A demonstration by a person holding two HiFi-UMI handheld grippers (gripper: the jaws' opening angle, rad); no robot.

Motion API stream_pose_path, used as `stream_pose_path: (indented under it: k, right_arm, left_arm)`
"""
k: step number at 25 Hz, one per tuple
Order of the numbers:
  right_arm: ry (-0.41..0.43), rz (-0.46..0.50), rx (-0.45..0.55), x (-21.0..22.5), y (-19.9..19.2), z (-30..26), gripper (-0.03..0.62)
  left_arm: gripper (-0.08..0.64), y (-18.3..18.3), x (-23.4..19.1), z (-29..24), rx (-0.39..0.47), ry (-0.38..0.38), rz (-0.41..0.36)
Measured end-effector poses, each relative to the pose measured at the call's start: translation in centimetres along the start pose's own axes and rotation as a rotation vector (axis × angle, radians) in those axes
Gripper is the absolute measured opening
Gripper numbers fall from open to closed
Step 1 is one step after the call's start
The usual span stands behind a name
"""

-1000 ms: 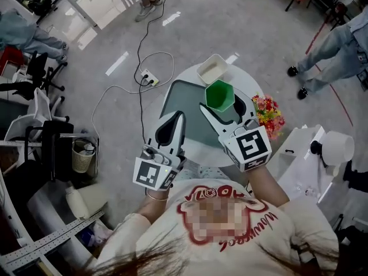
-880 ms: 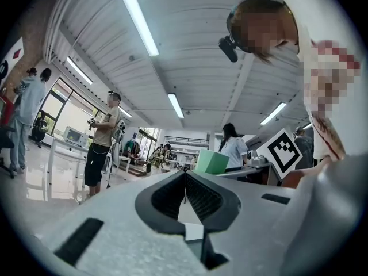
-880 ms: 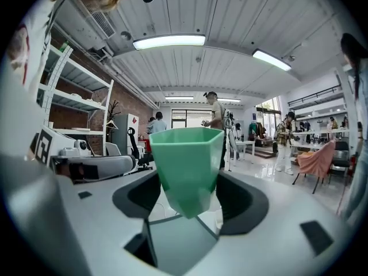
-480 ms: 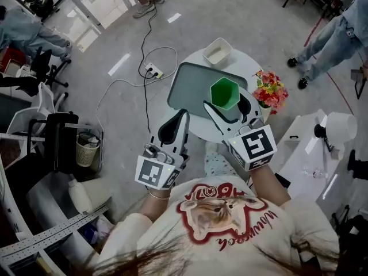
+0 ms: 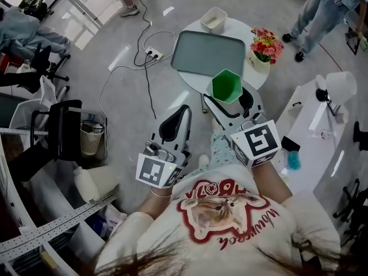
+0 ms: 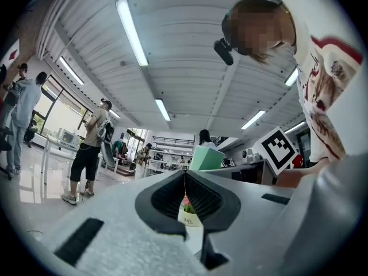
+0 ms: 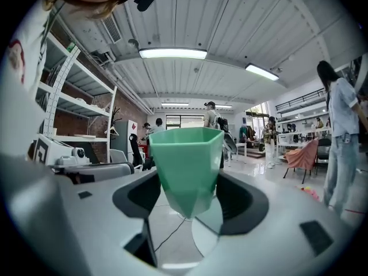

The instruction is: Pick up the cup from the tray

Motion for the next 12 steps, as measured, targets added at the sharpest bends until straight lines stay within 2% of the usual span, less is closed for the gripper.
stream_pose_path:
  k: [5, 12]
  right_arm:
    - [-0.031, 0.013, 0.004, -2.8, 0.1, 3.4, 0.301]
    - [-0.080, 0.036, 0.021, -4.1, 0.7, 7.9, 0.301]
  left_arm:
    - [0.015, 0.1, 2.1, 3.3, -0.003, -0.018, 0.013]
    - [0.015, 1.3, 5.5, 4.6, 0.030, -0.060, 0.009]
Point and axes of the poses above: the fingertips, and each gripper's own axes: z backward along the fingers, x to its right, y out of its top, the point moved 4 cm from there along z, backward along the fingers, and after that the axes turned 4 degrees about y, right-handed, at the moved point
